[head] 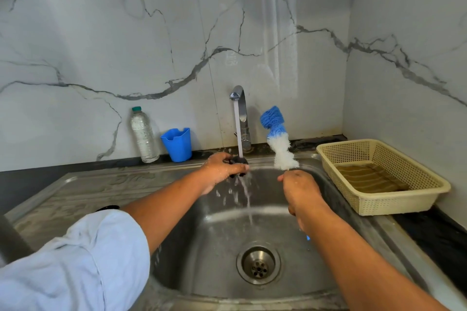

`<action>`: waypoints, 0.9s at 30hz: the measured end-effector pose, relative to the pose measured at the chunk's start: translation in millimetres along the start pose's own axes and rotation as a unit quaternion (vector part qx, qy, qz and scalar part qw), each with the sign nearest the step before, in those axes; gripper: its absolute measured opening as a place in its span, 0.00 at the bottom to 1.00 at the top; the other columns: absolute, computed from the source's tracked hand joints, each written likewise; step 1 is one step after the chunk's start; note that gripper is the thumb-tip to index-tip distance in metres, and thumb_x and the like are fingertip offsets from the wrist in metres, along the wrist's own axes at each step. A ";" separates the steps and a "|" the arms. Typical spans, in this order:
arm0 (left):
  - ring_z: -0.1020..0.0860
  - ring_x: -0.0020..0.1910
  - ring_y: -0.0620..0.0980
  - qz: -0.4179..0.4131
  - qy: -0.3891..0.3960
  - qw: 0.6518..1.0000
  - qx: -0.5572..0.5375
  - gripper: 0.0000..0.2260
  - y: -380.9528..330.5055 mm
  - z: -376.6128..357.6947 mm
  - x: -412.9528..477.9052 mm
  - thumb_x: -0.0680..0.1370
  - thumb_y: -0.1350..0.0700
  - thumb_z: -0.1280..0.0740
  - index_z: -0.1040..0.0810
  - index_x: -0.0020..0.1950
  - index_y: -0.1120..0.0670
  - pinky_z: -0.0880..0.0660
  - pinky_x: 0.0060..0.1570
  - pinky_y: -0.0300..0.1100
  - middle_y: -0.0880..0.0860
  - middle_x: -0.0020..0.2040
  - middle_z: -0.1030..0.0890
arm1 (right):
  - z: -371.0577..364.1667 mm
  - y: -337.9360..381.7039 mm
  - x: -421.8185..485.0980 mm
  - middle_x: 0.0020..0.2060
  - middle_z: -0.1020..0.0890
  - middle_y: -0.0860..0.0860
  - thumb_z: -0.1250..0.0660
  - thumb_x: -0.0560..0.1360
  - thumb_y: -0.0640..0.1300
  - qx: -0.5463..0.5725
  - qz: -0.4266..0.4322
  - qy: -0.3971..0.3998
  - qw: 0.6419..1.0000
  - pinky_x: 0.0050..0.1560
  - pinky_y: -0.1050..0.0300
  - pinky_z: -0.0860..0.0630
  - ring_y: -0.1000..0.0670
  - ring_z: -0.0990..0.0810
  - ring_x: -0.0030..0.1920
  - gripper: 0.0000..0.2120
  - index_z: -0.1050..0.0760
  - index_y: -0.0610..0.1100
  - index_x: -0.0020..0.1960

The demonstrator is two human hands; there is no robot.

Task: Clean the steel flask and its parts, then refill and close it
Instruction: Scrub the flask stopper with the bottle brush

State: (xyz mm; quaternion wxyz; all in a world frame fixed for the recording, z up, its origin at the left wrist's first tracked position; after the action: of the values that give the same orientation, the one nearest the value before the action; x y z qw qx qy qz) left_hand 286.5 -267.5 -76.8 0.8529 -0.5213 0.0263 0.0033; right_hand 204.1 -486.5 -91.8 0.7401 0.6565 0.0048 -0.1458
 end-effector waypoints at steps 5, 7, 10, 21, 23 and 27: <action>0.16 0.50 0.54 0.095 0.019 0.981 -0.169 0.20 1.9 -15.3 -7.6 0.76 0.48 0.24 0.21 0.61 0.59 0.16 0.42 0.42 0.63 0.57 0.17 | 0.8 1.4 -3.8 0.34 0.28 0.48 0.45 0.83 0.44 -0.002 0.014 0.010 1.000 0.31 0.55 0.37 0.51 0.35 0.30 0.12 0.23 0.47 0.49; 0.15 0.53 0.58 0.114 0.017 0.965 -0.237 0.20 2.9 -19.6 -9.1 0.76 0.52 0.23 0.21 0.63 0.60 0.15 0.42 0.45 0.66 0.59 0.20 | 0.5 1.3 -3.4 0.33 0.28 0.48 0.44 0.83 0.44 -0.002 0.009 0.008 1.000 0.31 0.55 0.37 0.51 0.36 0.30 0.12 0.23 0.46 0.49; 0.15 0.54 0.61 0.123 0.013 0.953 -0.275 0.20 5.6 -22.4 -8.7 0.76 0.55 0.24 0.23 0.64 0.61 0.15 0.38 0.45 0.68 0.60 0.21 | 0.7 2.2 -5.0 0.33 0.29 0.48 0.44 0.83 0.44 -0.009 0.008 0.011 1.000 0.30 0.56 0.37 0.52 0.36 0.29 0.12 0.23 0.47 0.48; 0.14 0.53 0.55 0.064 -0.052 0.975 -0.204 0.16 5.9 -9.6 4.0 0.73 0.61 0.22 0.19 0.58 0.63 0.19 0.60 0.49 0.61 0.54 0.14 | -2.5 -4.9 6.9 0.33 0.28 0.48 0.42 0.83 0.43 -0.051 -0.001 0.025 0.998 0.29 0.56 0.36 0.51 0.34 0.29 0.10 0.22 0.42 0.51; 0.14 0.53 0.55 0.050 -0.043 0.973 -0.219 0.16 2.1 -9.2 -0.1 0.75 0.63 0.24 0.22 0.61 0.63 0.18 0.59 0.50 0.62 0.56 0.15 | -6.2 -6.1 10.7 0.33 0.28 0.50 0.41 0.81 0.43 -0.048 0.040 0.033 0.998 0.31 0.56 0.34 0.52 0.32 0.31 0.10 0.22 0.40 0.51; 0.14 0.51 0.58 0.030 -0.023 0.982 -0.186 0.16 -2.5 -10.0 -7.5 0.75 0.67 0.25 0.22 0.60 0.58 0.16 0.52 0.51 0.61 0.56 0.16 | -6.3 -7.0 11.7 0.34 0.28 0.51 0.39 0.80 0.44 -0.069 0.049 0.035 0.996 0.31 0.56 0.34 0.52 0.32 0.31 0.08 0.25 0.45 0.44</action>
State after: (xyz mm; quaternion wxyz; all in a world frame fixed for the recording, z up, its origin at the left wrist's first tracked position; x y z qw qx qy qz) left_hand 278.6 -277.4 -78.7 0.7410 -0.6696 0.0215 0.0460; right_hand 214.8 -483.5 -101.8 0.7891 0.6082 0.0083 -0.0854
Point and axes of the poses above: each hand's wrist, its own x-axis towards the middle knuckle, its own z-axis out of the back of the hand, y = z × x, the point moved 6 cm from there along x, towards the middle knuckle
